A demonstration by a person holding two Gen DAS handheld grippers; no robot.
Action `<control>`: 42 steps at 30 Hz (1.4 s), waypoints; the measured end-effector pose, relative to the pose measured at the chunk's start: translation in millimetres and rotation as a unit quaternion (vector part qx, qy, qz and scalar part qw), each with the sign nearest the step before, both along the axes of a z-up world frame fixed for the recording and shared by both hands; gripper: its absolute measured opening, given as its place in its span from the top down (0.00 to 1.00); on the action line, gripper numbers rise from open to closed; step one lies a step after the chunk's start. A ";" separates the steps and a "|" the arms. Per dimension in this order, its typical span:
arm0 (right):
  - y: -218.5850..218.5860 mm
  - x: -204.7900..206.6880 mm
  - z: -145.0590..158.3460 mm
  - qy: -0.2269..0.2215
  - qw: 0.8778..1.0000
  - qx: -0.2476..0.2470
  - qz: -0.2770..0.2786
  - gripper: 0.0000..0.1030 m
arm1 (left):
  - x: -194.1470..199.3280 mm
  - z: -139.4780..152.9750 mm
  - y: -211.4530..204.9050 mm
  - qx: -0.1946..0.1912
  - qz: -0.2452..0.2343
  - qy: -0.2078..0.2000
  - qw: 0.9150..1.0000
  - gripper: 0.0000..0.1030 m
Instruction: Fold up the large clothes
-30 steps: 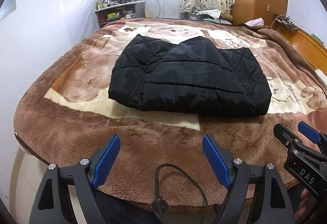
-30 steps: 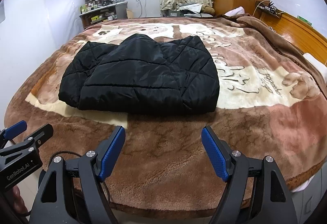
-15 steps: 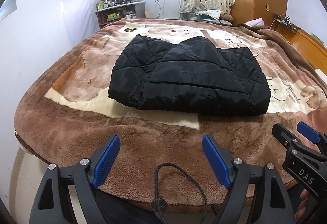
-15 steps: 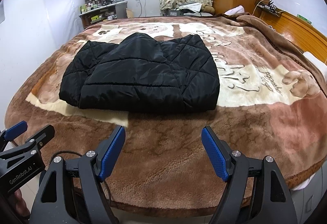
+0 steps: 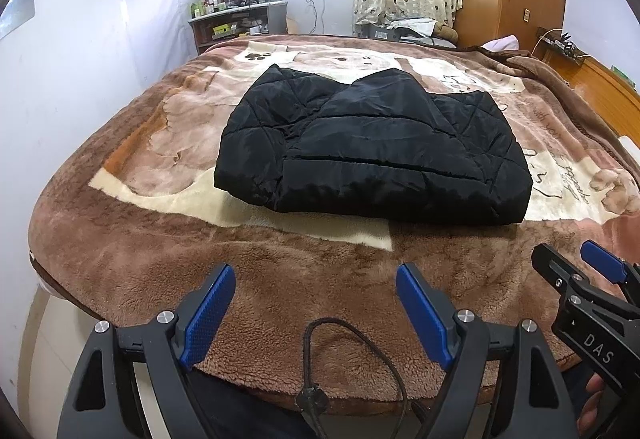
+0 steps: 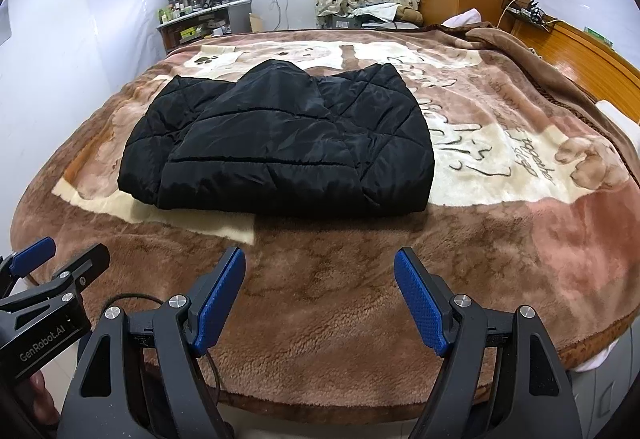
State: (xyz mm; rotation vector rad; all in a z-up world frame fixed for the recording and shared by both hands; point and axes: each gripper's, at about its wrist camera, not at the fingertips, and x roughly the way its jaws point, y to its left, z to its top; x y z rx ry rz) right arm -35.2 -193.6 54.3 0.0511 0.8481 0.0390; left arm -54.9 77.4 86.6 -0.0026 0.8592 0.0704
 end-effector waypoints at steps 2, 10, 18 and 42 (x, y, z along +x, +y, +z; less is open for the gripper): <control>-0.4 -0.1 -0.1 0.000 1.000 0.000 0.000 0.26 | -0.1 0.2 -0.5 -0.001 0.000 0.000 1.000 0.20; -1.0 -1.0 -0.6 0.001 1.000 0.001 0.000 0.26 | -1.3 -1.9 -1.3 -0.001 -0.001 0.003 1.000 0.20; 2.1 -1.7 -1.7 0.004 1.000 0.002 -0.003 0.26 | -3.0 -2.4 -0.6 -0.004 -0.001 0.003 1.000 0.20; 3.7 -2.6 -2.8 0.005 1.000 0.005 -0.005 0.26 | -3.1 -1.7 2.1 -0.005 0.006 0.002 1.000 0.20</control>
